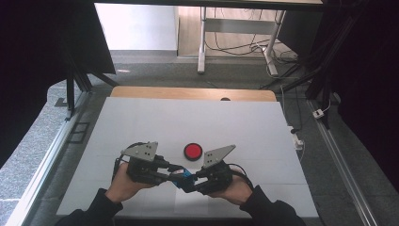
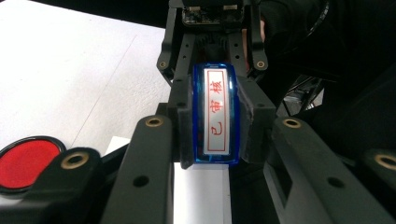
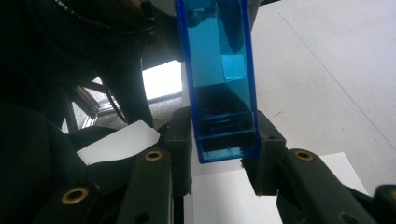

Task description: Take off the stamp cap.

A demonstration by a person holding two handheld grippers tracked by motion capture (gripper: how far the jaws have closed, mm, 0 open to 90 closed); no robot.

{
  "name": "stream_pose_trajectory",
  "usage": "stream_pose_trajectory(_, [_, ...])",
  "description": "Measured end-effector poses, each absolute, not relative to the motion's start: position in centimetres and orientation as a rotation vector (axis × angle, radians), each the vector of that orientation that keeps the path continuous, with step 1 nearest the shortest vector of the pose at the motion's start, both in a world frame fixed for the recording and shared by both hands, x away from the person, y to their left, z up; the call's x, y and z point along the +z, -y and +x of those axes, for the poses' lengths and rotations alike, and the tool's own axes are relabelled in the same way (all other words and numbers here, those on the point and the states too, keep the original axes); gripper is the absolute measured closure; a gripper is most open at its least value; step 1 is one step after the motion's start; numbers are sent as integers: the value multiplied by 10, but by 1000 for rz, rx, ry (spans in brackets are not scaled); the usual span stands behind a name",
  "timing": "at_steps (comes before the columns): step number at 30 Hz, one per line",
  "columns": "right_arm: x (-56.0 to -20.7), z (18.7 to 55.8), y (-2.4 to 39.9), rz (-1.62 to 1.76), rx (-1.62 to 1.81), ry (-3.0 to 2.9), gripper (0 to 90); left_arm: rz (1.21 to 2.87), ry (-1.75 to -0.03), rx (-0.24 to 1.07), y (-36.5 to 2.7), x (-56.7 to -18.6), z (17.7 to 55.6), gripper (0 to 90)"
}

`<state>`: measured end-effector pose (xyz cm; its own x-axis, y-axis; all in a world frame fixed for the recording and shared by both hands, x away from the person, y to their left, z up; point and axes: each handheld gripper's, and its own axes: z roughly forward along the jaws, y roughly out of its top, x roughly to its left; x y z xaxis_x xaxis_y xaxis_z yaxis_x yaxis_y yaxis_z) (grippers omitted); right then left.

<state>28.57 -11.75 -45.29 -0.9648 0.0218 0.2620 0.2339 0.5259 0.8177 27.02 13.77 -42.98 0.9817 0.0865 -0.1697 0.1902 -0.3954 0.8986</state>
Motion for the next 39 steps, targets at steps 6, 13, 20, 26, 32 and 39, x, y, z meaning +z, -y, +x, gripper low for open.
stream_pose_trajectory(6, [-452, 286, 118, -220, -1403, 2525, 683, 1973, -176, -105, -139, -429, 270, 703])
stream_pose_trajectory(13, [-454, 288, 117, -276, -1364, 2486, 688, 1988, -172, -98, -137, -429, 269, 704])
stream_pose_trajectory(20, [-454, 280, 114, -135, -1295, 2628, 689, 1948, -167, -131, -144, -426, 271, 705])
stream_pose_trajectory(26, [-454, 280, 115, -167, -1320, 2636, 688, 1958, -191, -117, -143, -427, 271, 704])
stream_pose_trajectory(32, [-453, 280, 119, -168, -1339, 2681, 686, 1953, -226, -102, -146, -426, 270, 703])
stream_pose_trajectory(39, [-453, 277, 127, -163, -1356, 2758, 686, 1959, -241, -97, -147, -427, 271, 703])
